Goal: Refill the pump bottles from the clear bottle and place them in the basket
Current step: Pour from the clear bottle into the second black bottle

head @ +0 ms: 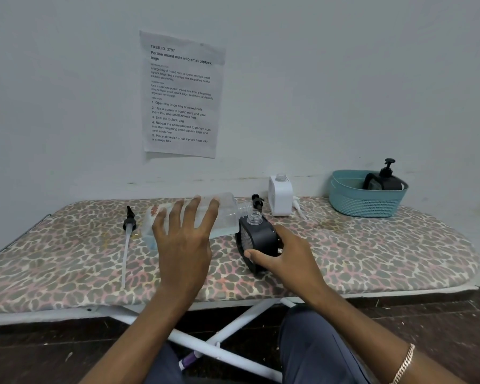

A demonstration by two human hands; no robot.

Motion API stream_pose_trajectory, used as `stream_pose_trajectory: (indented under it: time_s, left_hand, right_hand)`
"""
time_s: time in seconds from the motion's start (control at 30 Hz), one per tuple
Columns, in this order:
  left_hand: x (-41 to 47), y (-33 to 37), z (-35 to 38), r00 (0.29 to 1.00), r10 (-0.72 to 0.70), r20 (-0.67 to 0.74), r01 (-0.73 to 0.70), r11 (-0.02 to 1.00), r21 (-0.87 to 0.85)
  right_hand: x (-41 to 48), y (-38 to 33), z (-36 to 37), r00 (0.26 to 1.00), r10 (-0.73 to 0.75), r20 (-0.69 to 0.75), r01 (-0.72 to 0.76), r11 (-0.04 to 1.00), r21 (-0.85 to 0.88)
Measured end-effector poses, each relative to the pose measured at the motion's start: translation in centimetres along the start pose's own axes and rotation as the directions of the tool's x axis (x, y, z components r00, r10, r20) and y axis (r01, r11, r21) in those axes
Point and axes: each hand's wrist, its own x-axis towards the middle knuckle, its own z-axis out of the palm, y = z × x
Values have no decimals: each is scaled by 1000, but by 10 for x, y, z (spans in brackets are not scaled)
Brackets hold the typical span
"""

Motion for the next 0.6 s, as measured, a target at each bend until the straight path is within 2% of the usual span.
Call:
stream_pose_trajectory:
  time_s: [0.6]
  left_hand:
    - [2, 0, -5, 999, 20, -30, -19, 999, 28]
  right_hand:
    - [-1, 0, 0, 1000, 5, -3, -5, 1000, 29]
